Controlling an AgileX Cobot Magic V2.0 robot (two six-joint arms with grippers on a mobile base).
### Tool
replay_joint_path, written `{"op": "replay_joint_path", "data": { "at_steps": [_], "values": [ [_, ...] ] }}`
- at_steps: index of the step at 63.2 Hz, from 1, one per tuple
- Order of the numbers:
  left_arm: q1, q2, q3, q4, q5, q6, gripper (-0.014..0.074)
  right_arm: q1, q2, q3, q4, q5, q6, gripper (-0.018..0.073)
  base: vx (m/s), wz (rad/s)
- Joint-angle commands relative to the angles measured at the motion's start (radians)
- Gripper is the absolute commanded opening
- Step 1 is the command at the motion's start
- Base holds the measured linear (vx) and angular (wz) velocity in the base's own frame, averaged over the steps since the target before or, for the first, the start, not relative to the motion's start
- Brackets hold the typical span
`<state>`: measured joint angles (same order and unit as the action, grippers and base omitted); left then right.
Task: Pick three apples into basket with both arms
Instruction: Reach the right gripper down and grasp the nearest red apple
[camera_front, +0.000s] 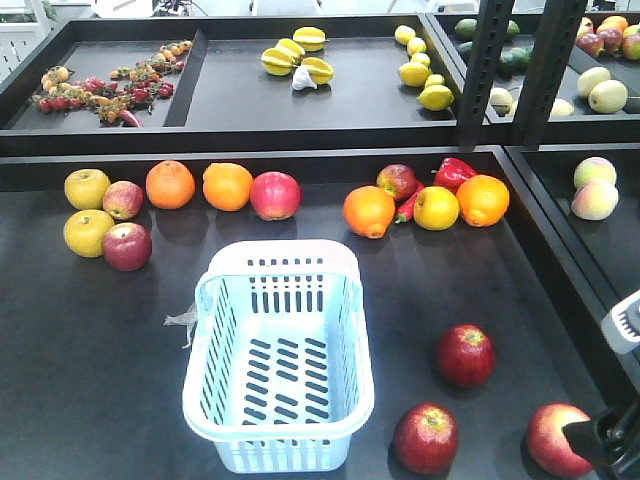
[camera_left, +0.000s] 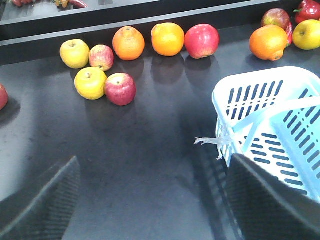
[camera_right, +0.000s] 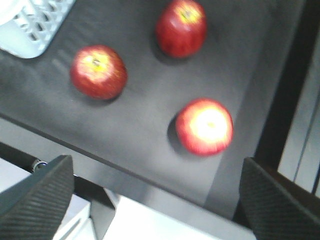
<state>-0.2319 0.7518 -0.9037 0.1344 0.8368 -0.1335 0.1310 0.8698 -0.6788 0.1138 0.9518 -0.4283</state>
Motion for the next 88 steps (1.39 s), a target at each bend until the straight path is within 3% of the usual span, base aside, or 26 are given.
{"op": "replay_joint_path", "data": {
  "at_steps": [1,25,51,59,73,88],
  "values": [
    [0.003,-0.002,-0.024,0.006,-0.054,-0.01,0.058,-0.001,0.037,-0.033,0.056,-0.05,-0.11,0.0638,0.0,0.0],
    [0.003,-0.002,-0.024,0.006,-0.054,-0.01,0.058,-0.001,0.341,-0.033,0.227,-0.18,-0.362,0.0627,0.0,0.0],
    [0.003,-0.002,-0.024,0.006,-0.054,-0.01,0.058,0.001,0.623,-0.033,0.583,-0.347,-0.763,0.062,0.0,0.0],
    [0.003,-0.002,-0.024,0.006,-0.054,-0.01,0.058,0.052,0.682,-0.033,0.622,-0.429,-0.851,0.062,0.0,0.0],
    [0.003,-0.002,-0.024,0.006,-0.054,-0.01,0.058,0.152,0.772,-0.033,0.622,-0.648,-0.817,0.062,0.0,0.0],
    [0.003,-0.002,-0.024,0.006,-0.054,-0.01,0.058,0.151,0.886,-0.034,0.638,-0.648,-0.809,0.0615,0.0,0.0]
  ]
}}
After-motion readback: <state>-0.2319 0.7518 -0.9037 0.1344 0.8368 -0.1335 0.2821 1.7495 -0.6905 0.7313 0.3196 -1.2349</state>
